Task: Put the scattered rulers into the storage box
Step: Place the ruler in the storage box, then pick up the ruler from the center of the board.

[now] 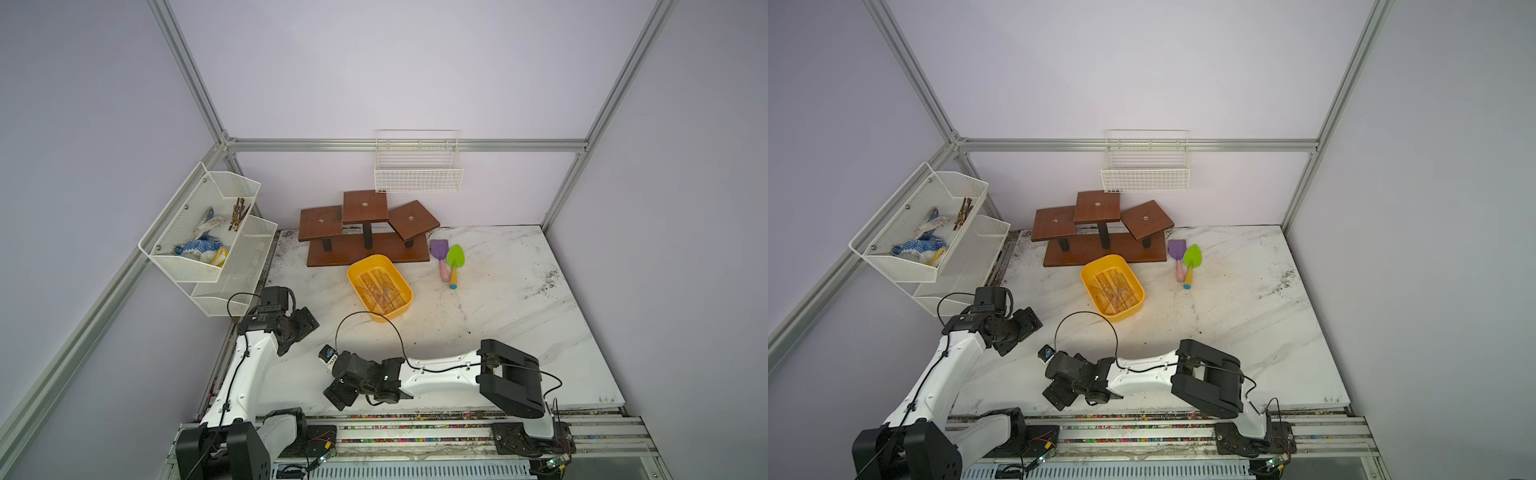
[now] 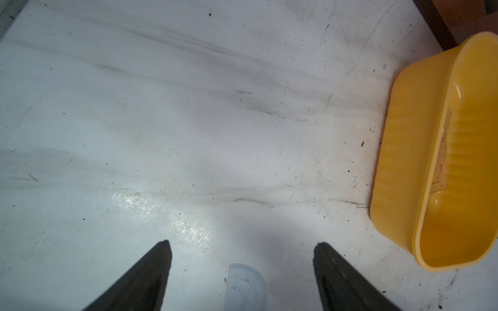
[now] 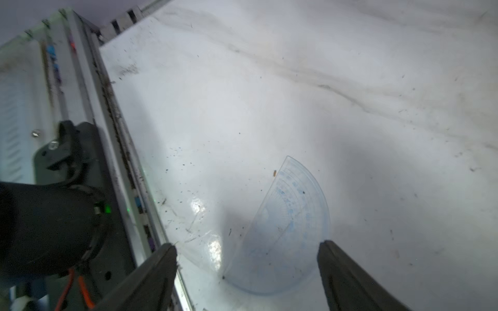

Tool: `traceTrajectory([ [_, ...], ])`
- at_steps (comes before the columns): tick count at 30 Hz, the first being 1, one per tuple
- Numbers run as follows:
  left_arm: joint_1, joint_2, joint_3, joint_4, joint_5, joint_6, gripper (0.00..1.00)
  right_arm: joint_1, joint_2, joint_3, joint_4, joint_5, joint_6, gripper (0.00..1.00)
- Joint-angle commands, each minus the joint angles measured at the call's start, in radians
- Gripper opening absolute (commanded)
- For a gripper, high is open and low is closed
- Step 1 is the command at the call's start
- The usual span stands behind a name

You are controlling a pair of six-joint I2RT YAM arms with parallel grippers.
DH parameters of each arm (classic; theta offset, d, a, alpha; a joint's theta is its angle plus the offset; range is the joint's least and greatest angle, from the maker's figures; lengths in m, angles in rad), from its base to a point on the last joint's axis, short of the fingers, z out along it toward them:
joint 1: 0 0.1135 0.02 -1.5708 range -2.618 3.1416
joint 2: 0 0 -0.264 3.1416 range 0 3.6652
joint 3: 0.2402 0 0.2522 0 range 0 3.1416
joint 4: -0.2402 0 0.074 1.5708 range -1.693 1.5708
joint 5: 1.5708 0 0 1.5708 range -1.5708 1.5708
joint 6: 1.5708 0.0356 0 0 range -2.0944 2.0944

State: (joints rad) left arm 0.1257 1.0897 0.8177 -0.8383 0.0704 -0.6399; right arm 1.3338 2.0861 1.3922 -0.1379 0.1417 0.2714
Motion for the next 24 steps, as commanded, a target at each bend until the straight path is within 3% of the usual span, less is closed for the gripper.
traceTrajectory([
  [1,0.012,-0.009,0.011,0.037,0.027,-0.016,0.88,-0.002,0.055,0.067,-0.133,0.118,-0.016,0.95],
  [12,0.013,0.038,-0.057,0.105,0.194,-0.029,0.88,-0.025,0.083,0.036,-0.135,0.211,0.020,0.91],
  [16,0.003,0.036,-0.116,0.169,0.262,-0.054,0.87,-0.063,0.042,-0.040,-0.083,0.174,0.041,0.87],
  [21,-0.077,0.035,-0.157,0.196,0.248,-0.099,0.87,-0.099,0.006,-0.091,-0.045,0.126,0.061,0.81],
  [24,-0.134,0.022,-0.188,0.197,0.230,-0.132,0.86,-0.118,-0.043,-0.104,-0.023,0.032,0.078,0.80],
])
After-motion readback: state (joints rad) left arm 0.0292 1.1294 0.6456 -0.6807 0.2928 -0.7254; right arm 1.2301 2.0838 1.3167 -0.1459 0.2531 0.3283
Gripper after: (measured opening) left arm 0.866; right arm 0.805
